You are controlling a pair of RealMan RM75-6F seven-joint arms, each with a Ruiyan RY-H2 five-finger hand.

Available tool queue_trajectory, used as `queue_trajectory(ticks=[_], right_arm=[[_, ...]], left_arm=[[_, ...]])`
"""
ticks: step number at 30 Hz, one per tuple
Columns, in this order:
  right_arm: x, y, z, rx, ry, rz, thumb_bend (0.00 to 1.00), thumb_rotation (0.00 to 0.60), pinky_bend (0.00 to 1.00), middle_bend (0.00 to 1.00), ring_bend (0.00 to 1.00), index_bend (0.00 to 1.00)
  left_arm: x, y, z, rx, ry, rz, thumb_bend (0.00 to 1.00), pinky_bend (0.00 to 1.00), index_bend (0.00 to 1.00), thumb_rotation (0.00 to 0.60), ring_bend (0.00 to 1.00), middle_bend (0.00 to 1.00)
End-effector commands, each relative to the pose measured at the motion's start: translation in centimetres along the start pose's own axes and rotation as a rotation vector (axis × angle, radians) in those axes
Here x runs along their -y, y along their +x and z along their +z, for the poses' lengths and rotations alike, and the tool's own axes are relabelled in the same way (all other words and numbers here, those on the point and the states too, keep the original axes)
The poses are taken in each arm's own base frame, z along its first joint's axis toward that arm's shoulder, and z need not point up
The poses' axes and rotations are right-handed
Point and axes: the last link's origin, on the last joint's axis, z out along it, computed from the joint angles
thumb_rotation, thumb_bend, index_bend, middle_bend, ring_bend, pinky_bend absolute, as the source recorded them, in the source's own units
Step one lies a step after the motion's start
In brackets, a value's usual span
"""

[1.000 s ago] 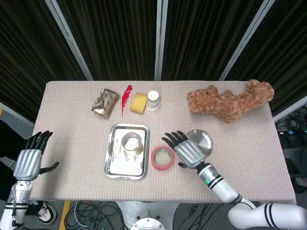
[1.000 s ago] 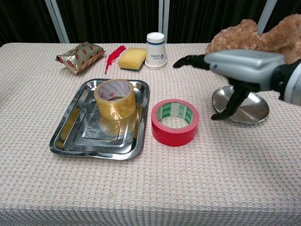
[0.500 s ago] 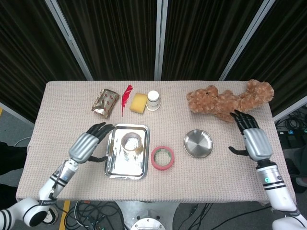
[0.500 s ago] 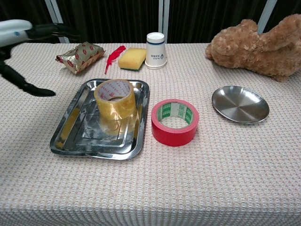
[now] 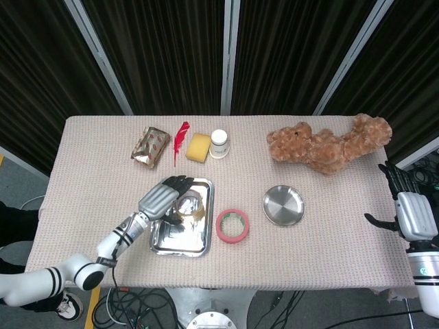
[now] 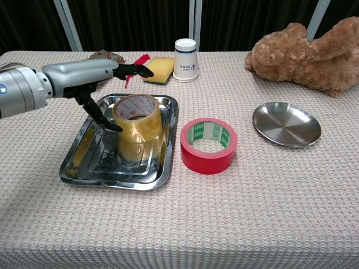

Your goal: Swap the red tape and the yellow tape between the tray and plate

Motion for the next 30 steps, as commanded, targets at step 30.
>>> queue_trajectory(ticks=[30], right_arm=[[-0.9, 0.3, -0.5, -0.05, -0.047, 0.002, 0.05, 0.6, 0.0, 0.0, 0.0, 0.0]], left_arm=[[-1.4, 2.7, 4.1, -0.075, -0.063, 0.026, 0.2, 0.35, 0.31, 0.6, 0.21, 0.32]])
